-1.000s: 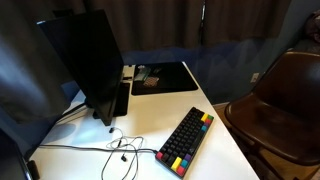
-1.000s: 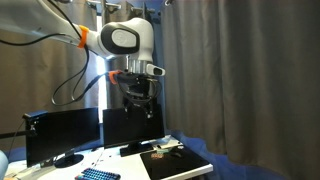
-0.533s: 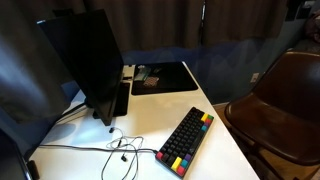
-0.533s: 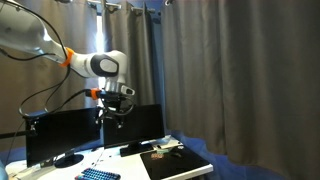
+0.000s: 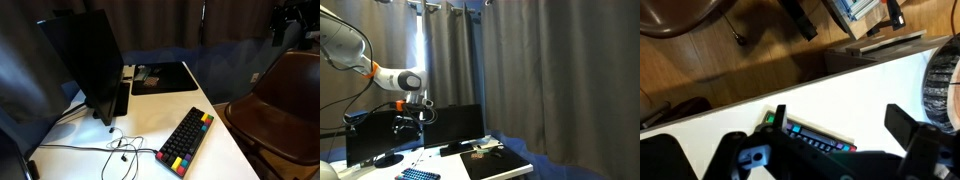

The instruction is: Press one black key on the keyboard

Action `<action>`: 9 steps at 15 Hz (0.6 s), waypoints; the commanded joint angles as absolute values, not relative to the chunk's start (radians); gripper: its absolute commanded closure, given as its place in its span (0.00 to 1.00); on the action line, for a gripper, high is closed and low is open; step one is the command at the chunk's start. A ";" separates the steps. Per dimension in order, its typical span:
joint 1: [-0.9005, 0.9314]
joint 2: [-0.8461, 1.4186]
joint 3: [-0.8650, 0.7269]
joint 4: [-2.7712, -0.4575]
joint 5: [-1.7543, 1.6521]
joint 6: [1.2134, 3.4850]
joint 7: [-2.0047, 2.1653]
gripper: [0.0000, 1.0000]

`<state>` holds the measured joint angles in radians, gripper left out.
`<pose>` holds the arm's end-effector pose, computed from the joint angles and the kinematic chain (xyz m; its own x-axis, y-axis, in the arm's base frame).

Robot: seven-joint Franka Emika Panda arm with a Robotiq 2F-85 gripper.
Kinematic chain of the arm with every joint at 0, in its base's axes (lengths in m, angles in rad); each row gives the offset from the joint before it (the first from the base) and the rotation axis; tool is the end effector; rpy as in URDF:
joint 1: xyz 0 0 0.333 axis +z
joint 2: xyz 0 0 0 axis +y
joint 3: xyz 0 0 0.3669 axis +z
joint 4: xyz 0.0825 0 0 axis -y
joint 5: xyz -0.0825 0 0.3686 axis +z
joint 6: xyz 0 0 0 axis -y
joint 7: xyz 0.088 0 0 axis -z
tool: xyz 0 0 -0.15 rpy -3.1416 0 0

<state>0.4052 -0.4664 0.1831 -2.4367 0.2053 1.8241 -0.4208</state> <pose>0.2732 0.2177 0.4668 0.5993 0.7948 -0.0957 0.7789 -0.6065 -0.1595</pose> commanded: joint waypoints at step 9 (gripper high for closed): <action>0.524 -0.292 0.267 -2.447 0.443 2.192 -0.517 0.00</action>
